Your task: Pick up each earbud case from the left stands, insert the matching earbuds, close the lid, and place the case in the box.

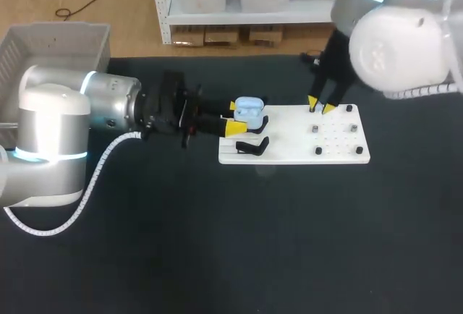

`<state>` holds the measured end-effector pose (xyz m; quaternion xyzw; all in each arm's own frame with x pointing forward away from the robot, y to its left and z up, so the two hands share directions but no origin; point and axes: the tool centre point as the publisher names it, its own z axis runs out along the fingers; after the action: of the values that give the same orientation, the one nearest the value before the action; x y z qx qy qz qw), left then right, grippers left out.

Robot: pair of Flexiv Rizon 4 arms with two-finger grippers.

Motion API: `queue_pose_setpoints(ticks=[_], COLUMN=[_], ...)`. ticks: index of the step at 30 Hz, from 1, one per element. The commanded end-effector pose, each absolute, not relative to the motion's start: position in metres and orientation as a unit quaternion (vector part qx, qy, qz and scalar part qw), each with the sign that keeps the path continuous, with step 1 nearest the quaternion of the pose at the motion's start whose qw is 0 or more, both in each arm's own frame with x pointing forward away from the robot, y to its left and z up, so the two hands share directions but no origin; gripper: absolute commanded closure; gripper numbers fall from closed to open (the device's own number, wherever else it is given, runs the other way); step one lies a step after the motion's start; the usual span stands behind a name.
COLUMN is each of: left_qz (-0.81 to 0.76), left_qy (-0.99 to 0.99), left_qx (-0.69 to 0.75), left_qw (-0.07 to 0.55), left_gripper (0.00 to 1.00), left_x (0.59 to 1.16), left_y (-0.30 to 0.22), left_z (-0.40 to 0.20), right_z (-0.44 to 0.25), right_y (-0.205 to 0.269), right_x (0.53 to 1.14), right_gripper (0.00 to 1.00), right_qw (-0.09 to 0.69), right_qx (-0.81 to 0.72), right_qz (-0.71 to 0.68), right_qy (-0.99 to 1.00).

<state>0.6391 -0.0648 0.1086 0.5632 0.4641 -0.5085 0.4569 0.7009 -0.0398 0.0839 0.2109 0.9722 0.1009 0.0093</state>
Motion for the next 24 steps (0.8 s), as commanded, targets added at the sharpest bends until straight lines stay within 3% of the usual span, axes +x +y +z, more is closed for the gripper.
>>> queue_pose_setpoints(ticks=[1, 15, 24], left_qz=[-0.509, -0.509, -0.509], left_qy=[0.464, 0.464, 0.464], left_qx=[0.564, 0.564, 0.564], left_qw=[0.456, 0.456, 0.456], left_gripper=[1.00, 1.00, 1.00], left_x=[0.640, 0.640, 0.640], left_y=[-0.065, -0.065, -0.065], left_z=[0.108, 0.108, 0.108], right_z=[0.117, 0.212, 0.215], right_y=[-0.038, 0.010, 0.049], right_x=[0.686, 0.650, 0.638], right_gripper=[1.00, 1.00, 1.00], right_qw=[0.017, 0.042, -0.016], right_qx=[0.190, 0.048, -0.081], right_qz=[0.105, 0.156, 0.161], right_qy=[0.976, 0.986, 0.983])
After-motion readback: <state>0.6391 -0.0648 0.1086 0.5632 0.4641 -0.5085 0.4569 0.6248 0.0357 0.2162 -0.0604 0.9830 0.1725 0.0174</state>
